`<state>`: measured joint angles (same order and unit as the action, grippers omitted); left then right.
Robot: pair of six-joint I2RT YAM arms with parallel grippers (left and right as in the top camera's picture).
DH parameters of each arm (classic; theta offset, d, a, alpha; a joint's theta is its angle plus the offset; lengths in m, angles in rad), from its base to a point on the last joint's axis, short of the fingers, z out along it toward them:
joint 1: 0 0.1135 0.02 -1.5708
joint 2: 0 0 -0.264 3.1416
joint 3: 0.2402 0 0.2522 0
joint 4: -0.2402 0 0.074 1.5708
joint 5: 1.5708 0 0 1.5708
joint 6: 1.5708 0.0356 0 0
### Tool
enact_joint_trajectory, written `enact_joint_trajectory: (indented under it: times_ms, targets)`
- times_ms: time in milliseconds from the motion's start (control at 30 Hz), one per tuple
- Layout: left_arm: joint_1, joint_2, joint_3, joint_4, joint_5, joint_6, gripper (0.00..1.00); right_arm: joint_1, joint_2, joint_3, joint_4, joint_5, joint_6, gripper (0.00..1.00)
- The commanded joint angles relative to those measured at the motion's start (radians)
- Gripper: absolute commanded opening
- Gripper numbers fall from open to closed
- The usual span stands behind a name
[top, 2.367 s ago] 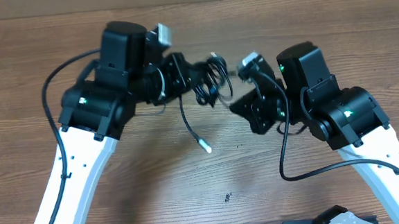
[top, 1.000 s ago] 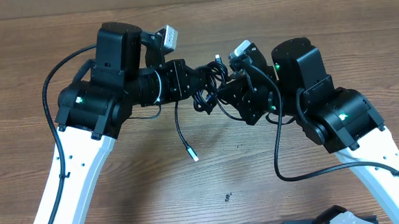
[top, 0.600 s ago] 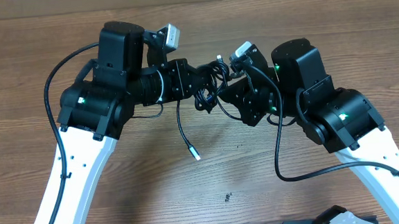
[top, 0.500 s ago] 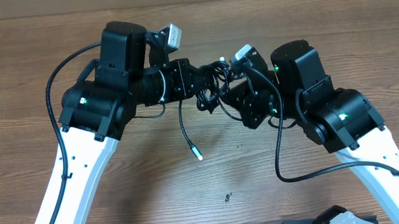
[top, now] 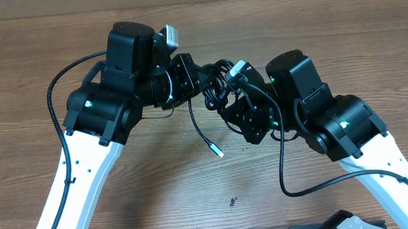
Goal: Untangle cables
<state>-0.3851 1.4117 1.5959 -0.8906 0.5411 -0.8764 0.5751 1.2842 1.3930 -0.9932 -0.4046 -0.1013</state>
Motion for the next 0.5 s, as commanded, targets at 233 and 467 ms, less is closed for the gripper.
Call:
enact_joint_trajectory:
  times_ms: [233,467]
  targets:
    - [0.007,-0.026,0.023,0.024,-0.021,0.272,0.04,0.018,-0.001,0.001,-0.004,0.231,0.080,0.13]
    - [0.007,-0.026,0.023,0.019,-0.072,0.497,0.04,0.018,-0.028,0.001,0.000,0.352,0.084,0.15]
